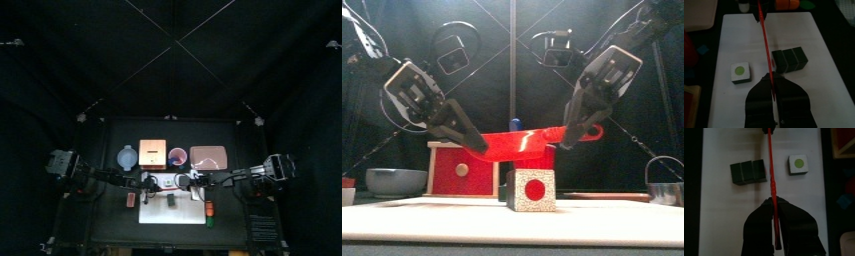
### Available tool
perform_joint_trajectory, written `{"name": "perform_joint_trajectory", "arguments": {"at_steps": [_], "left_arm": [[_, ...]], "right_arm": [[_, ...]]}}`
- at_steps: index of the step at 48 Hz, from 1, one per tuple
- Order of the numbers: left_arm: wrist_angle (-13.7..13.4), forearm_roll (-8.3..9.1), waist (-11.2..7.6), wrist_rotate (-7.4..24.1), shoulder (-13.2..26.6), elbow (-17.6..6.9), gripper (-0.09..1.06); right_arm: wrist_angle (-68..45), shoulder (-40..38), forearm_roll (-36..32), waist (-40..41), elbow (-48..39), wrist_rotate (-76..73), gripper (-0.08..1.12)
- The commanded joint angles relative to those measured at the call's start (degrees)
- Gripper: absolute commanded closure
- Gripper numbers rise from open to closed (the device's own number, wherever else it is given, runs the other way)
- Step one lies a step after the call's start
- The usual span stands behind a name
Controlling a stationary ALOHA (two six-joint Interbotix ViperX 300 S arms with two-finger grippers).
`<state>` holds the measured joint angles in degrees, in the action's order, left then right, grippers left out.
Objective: Cut the sushi into 4 pieces with the knife
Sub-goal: Cut the sushi into 4 pieces
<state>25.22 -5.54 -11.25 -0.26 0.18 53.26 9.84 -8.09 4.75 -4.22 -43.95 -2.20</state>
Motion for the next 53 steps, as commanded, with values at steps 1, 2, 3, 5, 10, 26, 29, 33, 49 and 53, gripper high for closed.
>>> {"name": "perform_joint_trajectory", "arguments": {"at_steps": [1, 2, 3, 5, 10, 26, 29, 33, 49, 53], "left_arm": [[0.00, -0.97, -2.72, 0.18, -0.53, -0.79, 0.75], [0.00, -1.14, -2.99, 0.18, -0.44, -0.79, 0.75], [0.00, -1.23, -3.25, 0.18, -0.35, -0.97, 0.75], [0.00, -1.41, -3.60, 0.18, -0.18, -1.05, 0.75], [0.00, -1.49, -4.13, 0.18, 0.53, -1.41, 0.75], [-0.35, -1.58, -4.13, 0.18, 5.89, -3.16, 0.75], [-0.70, -1.49, -4.13, 0.18, 6.33, -3.43, 0.75], [-1.58, -1.49, -4.13, 0.09, 6.77, -3.60, 0.75], [-3.87, -2.11, -4.66, 0.18, 8.35, -3.96, 0.75], [-3.87, -2.20, -4.22, 0.35, 10.55, -4.22, 0.75]], "right_arm": [[-2.20, -1.85, 1.23, -0.44, -0.44, 0.18, 0.89], [-2.46, -1.76, 1.32, -0.53, -0.70, 0.18, 0.89], [-2.90, -1.76, 1.58, -0.53, -0.88, 0.18, 0.89], [-3.96, -1.58, 1.76, -0.53, -1.32, 0.18, 0.89], [-6.94, -0.88, 2.29, -0.53, -2.81, 0.18, 0.89], [-8.26, 2.20, 3.08, -0.53, -3.43, 0.18, 0.89], [-8.26, 3.34, 3.25, -0.53, -3.34, 0.18, 0.89], [-8.26, 5.01, 3.60, -0.79, -2.99, 0.18, 0.89], [-8.26, 8.26, 4.13, -1.05, -2.64, 0.18, 0.89], [-8.26, 9.84, 4.22, -0.88, -2.72, 0.18, 0.89]]}}
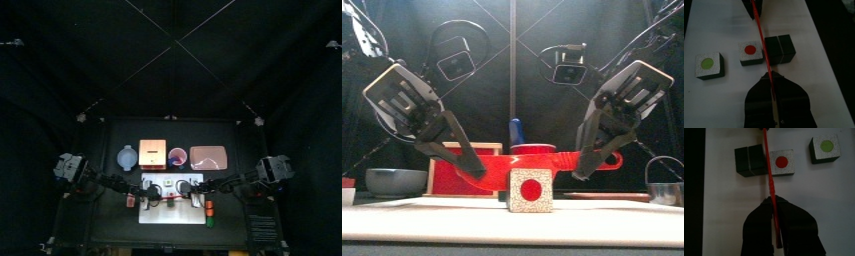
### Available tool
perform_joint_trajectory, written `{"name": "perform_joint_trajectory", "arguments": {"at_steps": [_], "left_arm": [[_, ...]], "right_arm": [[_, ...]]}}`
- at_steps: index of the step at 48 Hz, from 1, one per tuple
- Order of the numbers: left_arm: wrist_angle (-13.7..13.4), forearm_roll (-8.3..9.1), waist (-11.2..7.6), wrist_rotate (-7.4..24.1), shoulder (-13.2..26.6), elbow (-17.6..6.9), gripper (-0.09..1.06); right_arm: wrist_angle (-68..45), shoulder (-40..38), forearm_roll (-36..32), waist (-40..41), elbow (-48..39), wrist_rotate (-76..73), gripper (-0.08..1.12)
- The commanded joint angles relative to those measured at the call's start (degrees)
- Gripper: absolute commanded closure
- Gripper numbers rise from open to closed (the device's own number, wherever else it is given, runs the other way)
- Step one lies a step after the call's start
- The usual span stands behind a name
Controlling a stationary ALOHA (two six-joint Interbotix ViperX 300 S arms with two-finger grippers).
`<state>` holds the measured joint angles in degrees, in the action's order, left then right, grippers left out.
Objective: Cut the sushi into 4 pieces with the knife
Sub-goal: Cut the sushi into 4 pieces
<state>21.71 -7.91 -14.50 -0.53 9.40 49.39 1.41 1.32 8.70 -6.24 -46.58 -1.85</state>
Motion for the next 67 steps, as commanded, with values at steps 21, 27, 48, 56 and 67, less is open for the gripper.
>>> {"name": "perform_joint_trajectory", "arguments": {"at_steps": [21, 27, 48, 56, 67], "left_arm": [[-0.35, 2.81, 4.75, 1.05, 3.34, -0.70, 0.75], [-0.35, 5.36, 6.77, 1.05, 2.37, -0.70, 0.75], [-5.10, 7.91, 5.54, 0.88, -6.86, -1.05, 0.75], [-5.19, 6.77, 1.14, 0.44, -9.14, -1.23, 0.75], [-5.19, 2.64, -2.37, 0.44, -8.00, -1.32, 0.75]], "right_arm": [[0.18, 2.20, -1.23, 4.66, -0.26, 0.00, 0.89], [0.18, 1.58, -2.37, 5.89, 0.09, 0.00, 0.89], [4.39, -6.42, -1.49, 2.99, 2.11, -0.26, 0.89], [4.31, -7.73, 0.97, -0.18, 1.67, -0.18, 0.89], [1.67, -7.38, 3.34, -2.29, 0.70, -0.18, 0.89]]}}
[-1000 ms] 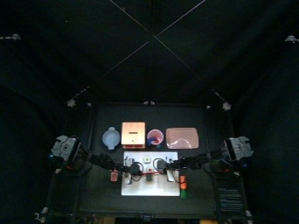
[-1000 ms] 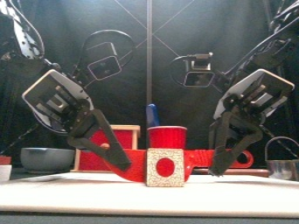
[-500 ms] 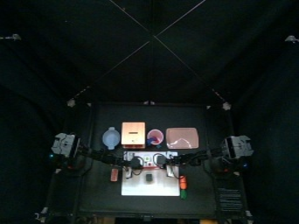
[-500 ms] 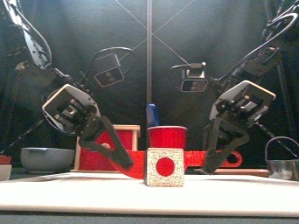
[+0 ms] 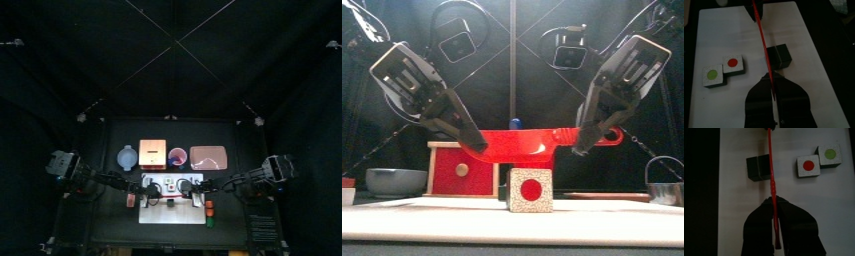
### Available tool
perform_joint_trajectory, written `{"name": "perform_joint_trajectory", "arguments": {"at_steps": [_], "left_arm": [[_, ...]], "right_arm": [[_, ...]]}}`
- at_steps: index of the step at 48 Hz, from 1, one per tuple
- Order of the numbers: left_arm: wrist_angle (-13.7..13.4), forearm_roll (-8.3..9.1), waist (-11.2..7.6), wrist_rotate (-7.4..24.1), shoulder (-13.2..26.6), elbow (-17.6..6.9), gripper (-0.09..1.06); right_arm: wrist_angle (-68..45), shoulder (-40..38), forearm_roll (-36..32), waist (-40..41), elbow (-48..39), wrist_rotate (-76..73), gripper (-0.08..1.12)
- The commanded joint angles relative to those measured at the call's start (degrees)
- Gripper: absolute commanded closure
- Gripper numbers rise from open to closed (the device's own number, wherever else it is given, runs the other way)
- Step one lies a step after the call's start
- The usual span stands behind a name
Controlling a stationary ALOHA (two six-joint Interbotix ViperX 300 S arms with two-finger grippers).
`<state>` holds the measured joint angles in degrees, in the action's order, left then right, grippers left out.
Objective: Cut the sushi into 4 pieces with the knife
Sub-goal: Cut the sushi into 4 pieces
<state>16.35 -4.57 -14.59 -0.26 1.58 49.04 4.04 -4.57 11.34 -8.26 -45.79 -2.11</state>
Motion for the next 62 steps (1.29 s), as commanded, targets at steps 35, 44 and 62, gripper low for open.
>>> {"name": "perform_joint_trajectory", "arguments": {"at_steps": [35, 44, 62], "left_arm": [[0.35, -3.43, -4.31, 0.09, 7.21, -2.55, 0.75], [0.35, -3.52, -3.87, 0.35, 11.51, -2.99, 0.75], [0.18, -0.53, 3.08, 0.79, 10.81, -2.64, 0.75]], "right_arm": [[-3.08, 5.63, 3.60, -1.32, -0.44, 0.09, 0.89], [-3.08, 8.88, 4.13, -1.23, -0.44, 0.09, 0.89], [-2.81, 7.91, 1.41, 2.81, -0.79, 0.26, 0.89]]}}
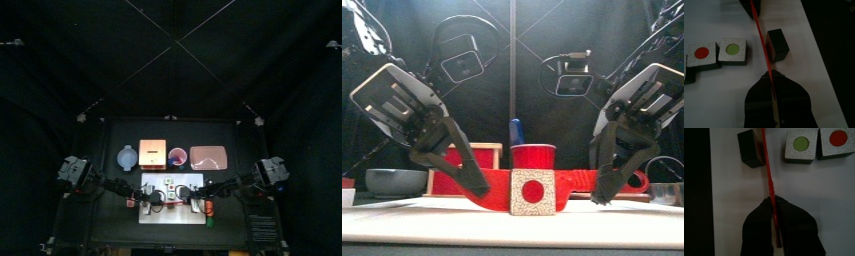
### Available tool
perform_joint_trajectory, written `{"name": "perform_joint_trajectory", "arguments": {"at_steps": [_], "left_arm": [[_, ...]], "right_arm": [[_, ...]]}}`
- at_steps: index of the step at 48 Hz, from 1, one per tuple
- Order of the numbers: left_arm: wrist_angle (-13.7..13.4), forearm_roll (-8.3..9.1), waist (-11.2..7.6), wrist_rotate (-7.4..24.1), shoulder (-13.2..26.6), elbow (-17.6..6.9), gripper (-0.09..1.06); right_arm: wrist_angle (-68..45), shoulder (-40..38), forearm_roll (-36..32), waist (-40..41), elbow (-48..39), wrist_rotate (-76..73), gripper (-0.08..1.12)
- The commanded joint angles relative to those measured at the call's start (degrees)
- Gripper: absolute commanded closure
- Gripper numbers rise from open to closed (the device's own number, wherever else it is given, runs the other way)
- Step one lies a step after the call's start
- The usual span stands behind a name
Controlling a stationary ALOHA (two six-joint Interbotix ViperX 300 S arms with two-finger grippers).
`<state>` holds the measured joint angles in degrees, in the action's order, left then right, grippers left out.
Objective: Cut the sushi into 4 pieces with the knife
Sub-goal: Cut the sushi into 4 pieces
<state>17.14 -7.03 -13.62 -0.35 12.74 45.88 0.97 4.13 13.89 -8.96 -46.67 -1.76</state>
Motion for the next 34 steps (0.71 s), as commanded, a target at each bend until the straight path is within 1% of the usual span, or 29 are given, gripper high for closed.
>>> {"name": "perform_joint_trajectory", "arguments": {"at_steps": [1, 4, 8, 10, 13, 16, 18, 19, 20, 22, 25, 28, 31, 34], "left_arm": [[-0.62, 2.29, 2.55, 0.88, -0.53, 0.53, 0.75], [-0.70, 4.04, 3.43, 0.79, -1.23, 0.53, 0.75], [-0.88, 5.36, 3.43, 0.70, -2.11, 0.62, 0.74], [-1.05, 5.54, 3.52, 0.62, -2.46, 0.70, 0.72], [-1.76, 5.45, 3.34, 0.44, -3.25, 0.53, 0.63], [-2.20, 5.19, 2.72, 0.26, -4.39, 0.35, 0.52], [-2.29, 4.66, 2.37, 0.26, -5.36, 0.18, 0.41], [-2.37, 4.39, 2.29, 0.26, -5.71, 0.18, 0.37], [-2.55, 4.22, 2.29, 0.26, -6.42, 0.18, 0.32], [-2.90, 4.04, 2.29, 0.26, -7.38, 0.35, 0.25], [-4.39, 3.96, 2.29, 0.26, -10.20, 0.70, 0.13], [-6.06, 4.04, 2.29, 0.26, -13.01, 1.23, 0.07], [-7.29, 3.96, 2.29, 0.26, -15.73, 2.11, 0.06], [-8.61, 3.96, 2.29, 0.26, -19.34, 3.60, 0.06]], "right_arm": [[0.26, -0.88, -1.41, 3.69, 0.18, -0.09, 0.89], [0.53, -1.32, -1.85, 3.87, 0.44, -0.09, 0.89], [1.58, -2.20, -1.85, 3.69, 0.44, -0.18, 0.89], [1.85, -2.64, -1.76, 3.69, 0.44, -0.18, 0.89], [2.20, -3.08, -1.58, 3.52, 0.44, -0.18, 0.89], [2.20, -3.43, -1.23, 2.81, 0.53, -0.18, 0.89], [2.29, -3.78, -1.23, 2.72, 0.53, -0.18, 0.89], [2.46, -3.96, -1.23, 2.72, 0.53, -0.26, 0.89], [2.64, -4.39, -1.23, 2.72, 0.53, -0.26, 0.89], [3.08, -5.01, -1.23, 2.72, 0.53, -0.18, 0.89], [4.57, -7.21, -1.32, 2.72, 0.35, -0.18, 0.89], [6.42, -9.49, -1.23, 2.72, -0.09, -0.26, 0.89], [9.40, -11.95, -0.53, 2.64, -0.70, -0.44, 0.89], [13.71, -14.85, 1.23, 2.64, -1.49, -0.35, 0.89]]}}
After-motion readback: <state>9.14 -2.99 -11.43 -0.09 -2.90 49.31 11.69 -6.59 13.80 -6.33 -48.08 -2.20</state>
